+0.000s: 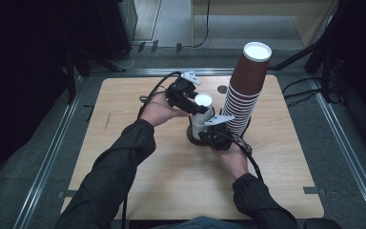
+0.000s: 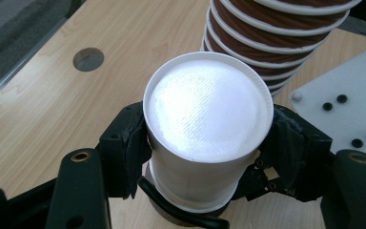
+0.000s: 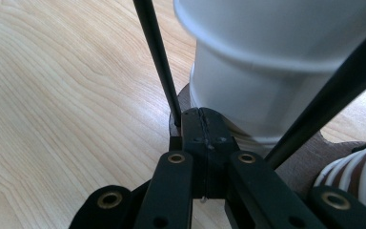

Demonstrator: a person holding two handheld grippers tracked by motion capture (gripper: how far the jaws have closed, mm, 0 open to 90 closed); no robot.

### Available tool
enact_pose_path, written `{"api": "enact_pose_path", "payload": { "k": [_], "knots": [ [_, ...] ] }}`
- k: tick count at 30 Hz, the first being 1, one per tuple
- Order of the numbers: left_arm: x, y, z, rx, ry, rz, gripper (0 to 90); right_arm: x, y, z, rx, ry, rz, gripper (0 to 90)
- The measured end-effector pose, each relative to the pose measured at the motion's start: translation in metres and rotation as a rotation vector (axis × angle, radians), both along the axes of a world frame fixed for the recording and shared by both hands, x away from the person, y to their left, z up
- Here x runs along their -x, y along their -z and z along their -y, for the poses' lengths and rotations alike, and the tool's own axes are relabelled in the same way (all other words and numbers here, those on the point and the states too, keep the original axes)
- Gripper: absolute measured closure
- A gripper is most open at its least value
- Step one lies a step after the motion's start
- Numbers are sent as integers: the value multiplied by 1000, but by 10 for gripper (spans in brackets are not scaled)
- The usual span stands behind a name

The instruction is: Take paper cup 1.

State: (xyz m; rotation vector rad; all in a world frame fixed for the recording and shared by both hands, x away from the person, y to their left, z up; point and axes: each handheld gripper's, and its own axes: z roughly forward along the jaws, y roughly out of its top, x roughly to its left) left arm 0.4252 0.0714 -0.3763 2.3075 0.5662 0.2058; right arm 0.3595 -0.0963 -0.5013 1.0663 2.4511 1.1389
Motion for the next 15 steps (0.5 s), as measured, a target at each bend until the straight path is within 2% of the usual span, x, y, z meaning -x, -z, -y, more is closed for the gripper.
{"api": "enact_pose_path", "payload": {
  "k": [7, 11, 12, 15],
  "knots": [
    [3, -15, -6, 28, -1, -5, 347, 1, -2, 1, -2, -2, -5, 897],
    [6, -22, -8, 28, 1, 8, 347, 3, -4, 2, 2, -16, -10, 896],
    [8, -26, -10, 47, -8, 2, 349, 5, -6, 3, 3, -24, -12, 896],
    [10, -31, -13, 61, -9, 1, 349, 6, -8, 4, 0, -32, -9, 896]
  ]
}}
